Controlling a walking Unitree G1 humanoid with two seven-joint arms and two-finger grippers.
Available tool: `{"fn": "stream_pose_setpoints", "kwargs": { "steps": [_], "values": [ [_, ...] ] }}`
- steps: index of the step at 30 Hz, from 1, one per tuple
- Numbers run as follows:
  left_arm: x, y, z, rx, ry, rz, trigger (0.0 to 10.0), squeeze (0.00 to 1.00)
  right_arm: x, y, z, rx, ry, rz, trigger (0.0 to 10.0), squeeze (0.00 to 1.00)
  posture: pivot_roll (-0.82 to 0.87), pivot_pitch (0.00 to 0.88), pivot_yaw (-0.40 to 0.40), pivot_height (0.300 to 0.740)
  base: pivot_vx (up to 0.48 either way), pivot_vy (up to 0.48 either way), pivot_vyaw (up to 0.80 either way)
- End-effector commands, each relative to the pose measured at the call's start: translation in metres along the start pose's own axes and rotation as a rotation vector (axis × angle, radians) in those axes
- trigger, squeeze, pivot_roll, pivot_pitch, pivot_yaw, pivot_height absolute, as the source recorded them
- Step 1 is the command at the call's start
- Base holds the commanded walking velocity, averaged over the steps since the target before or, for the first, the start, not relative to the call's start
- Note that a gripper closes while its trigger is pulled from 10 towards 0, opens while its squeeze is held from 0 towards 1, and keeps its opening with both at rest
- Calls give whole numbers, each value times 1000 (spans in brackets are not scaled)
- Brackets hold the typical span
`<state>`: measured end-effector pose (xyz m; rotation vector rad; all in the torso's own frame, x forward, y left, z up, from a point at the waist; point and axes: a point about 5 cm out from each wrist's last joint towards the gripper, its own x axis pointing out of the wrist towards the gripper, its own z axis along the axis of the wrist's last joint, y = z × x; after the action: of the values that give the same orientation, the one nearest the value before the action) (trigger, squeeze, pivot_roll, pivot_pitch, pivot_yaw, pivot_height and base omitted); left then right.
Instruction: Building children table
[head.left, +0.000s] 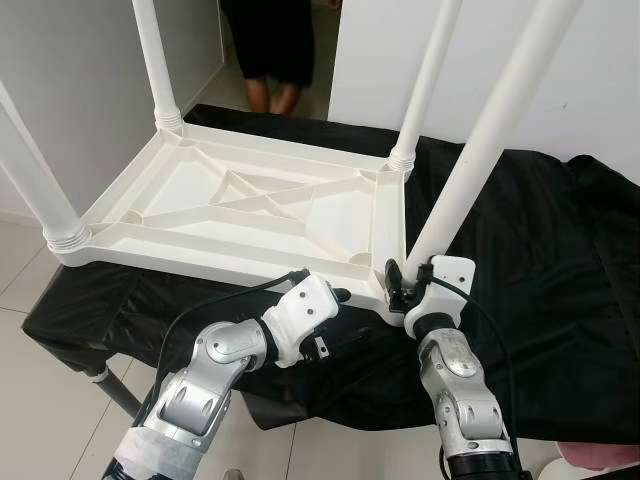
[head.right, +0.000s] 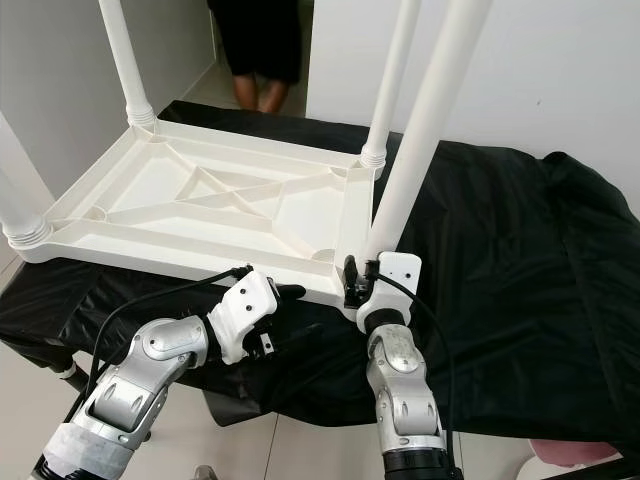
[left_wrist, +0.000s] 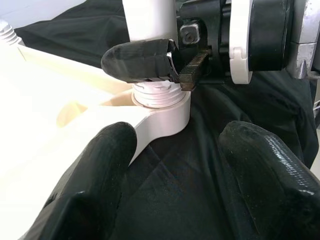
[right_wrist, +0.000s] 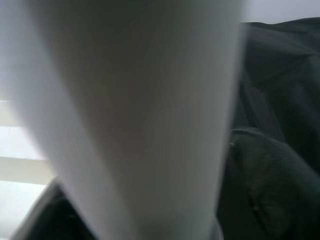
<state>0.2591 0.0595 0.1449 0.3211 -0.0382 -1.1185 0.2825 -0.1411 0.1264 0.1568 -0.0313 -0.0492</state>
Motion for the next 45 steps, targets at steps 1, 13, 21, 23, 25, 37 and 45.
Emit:
{"fn": "stream_pose_setpoints", "kwargs": {
  "steps": [1,13,21,23,25,37,45],
  "values": [
    [1,2,2,10,-6,55,10000,0,1,-6,1,13,1,-8,10000,1000,16,9,-73,740,0,0,0],
    [1,3,2,17,-8,59,10000,0,5,-18,20,0,-58,402,10000,0,15,13,-64,740,0,0,0],
    [0,3,2,15,-7,51,10000,0,8,-23,17,-88,-27,625,10000,0,15,14,-54,740,0,0,0],
    [1,3,2,14,-7,49,10000,0,9,-24,16,-103,-20,647,10000,0,14,14,-52,740,0,0,0],
    [1,2,3,15,-9,42,10000,0,12,-24,13,-121,3,696,10000,0,11,16,-45,740,0,0,0],
    [3,6,6,31,-13,36,10000,0,31,-30,-4,-181,108,802,0,0,21,15,-42,740,0,0,0],
    [3,6,6,27,-14,43,10000,0,25,-29,-8,-131,112,799,10000,0,19,26,-45,740,0,0,0]
  ]
}}
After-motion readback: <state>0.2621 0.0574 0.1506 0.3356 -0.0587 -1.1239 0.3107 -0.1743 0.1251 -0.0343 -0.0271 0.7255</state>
